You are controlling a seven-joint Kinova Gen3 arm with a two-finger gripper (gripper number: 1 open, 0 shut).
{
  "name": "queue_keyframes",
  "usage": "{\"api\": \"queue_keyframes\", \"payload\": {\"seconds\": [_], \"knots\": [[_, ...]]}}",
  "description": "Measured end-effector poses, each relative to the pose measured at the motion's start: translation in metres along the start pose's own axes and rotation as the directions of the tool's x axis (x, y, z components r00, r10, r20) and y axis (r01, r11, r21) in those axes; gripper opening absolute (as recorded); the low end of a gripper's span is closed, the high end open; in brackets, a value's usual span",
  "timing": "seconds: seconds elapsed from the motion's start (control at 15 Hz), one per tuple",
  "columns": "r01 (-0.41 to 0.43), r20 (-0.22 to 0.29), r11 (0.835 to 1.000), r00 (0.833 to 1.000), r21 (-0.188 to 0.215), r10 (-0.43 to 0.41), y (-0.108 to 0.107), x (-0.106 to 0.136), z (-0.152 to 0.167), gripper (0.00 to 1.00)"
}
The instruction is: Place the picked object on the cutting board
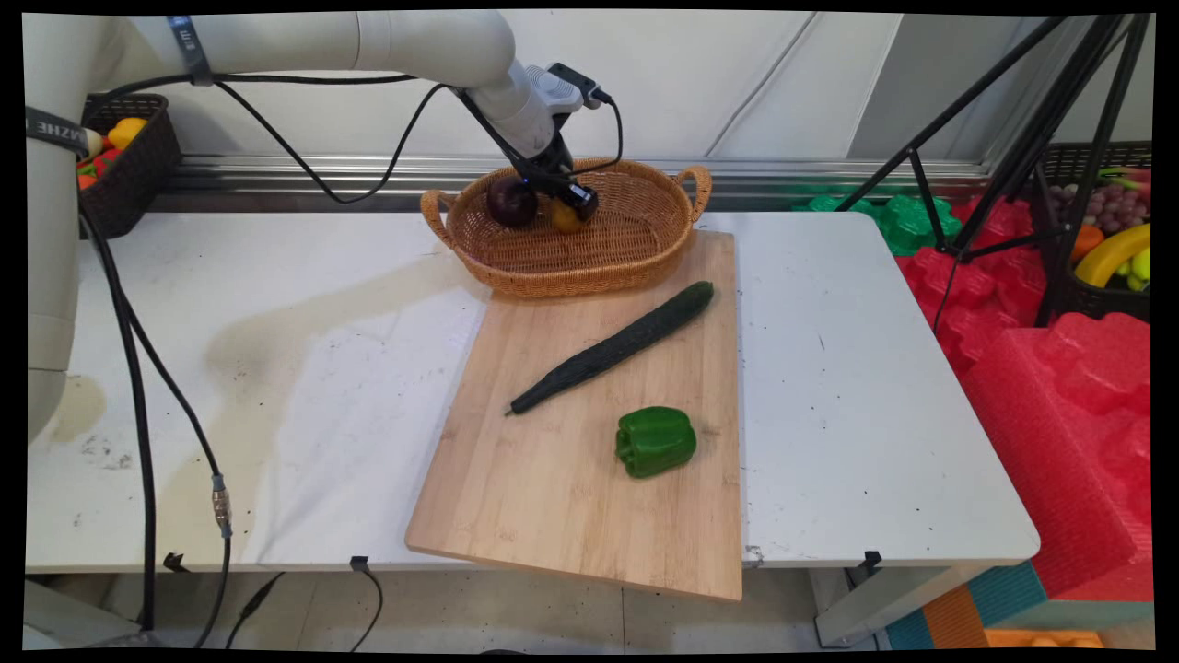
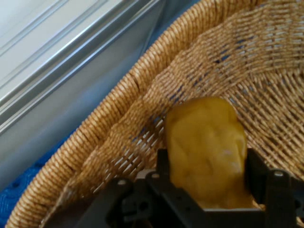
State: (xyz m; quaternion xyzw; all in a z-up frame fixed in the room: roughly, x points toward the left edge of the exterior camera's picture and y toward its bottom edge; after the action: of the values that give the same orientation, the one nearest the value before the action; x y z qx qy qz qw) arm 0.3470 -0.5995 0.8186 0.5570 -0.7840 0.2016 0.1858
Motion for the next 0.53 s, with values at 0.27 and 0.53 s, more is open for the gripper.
{"api": "queue_keyframes", "payload": {"seconds": [0.27, 0.53], "knots": [[0.008, -0.031, 1.000, 1.000, 0.013, -0.008, 0.005, 0.001, -0.009, 0.00], [0.000, -0.075, 1.000, 0.997, 0.025, 0.002, 0.012, -0.002, -0.034, 0.00]]}}
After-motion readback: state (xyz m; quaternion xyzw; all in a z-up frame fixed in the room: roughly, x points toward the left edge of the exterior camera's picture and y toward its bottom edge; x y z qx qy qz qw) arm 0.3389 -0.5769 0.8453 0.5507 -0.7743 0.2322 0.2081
